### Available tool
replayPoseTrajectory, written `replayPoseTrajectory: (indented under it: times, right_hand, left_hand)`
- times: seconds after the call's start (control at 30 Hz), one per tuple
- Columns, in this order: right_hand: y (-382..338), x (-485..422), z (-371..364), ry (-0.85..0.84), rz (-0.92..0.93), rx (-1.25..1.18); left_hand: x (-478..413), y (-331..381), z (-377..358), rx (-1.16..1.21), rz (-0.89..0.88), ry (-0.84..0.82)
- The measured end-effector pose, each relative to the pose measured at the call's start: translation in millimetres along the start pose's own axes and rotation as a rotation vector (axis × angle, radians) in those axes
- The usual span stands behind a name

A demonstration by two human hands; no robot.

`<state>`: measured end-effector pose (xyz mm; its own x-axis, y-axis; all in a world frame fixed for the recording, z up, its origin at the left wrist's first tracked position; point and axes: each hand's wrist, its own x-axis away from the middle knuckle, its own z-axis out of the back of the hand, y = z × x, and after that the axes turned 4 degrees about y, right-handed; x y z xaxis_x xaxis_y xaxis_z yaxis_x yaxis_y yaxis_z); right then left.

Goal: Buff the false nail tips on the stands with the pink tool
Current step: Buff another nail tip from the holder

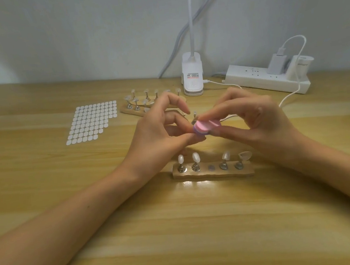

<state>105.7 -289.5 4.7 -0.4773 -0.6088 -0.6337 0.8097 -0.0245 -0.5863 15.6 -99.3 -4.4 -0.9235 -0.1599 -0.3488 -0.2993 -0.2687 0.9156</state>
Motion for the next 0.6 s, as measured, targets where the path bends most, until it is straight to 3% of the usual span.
replayPoseTrajectory:
  times: [0.23, 0.37, 0.47, 0.6]
  right_hand:
    - [-3.3, 0.7, -4.6, -0.035, 0.068, 0.043]
    - [-2.3, -0.3, -2.5, 0.013, -0.029, 0.024]
    - [-4.0, -0.3, -4.5, -0.027, 0.039, 0.025]
    - [-2.5, -1.4, -2.9, 0.007, -0.021, 0.016]
  left_hand:
    - [-0.3, 0.5, -0.5, 0.035, -0.007, -0.036]
    - [-0.3, -0.2, -1.1, 0.037, -0.014, -0.026]
    - [-0.4, -1.0, -0.8, 0.036, -0.039, -0.039]
    - [-0.5, -1.0, -0.3, 0.046, -0.045, -0.04]
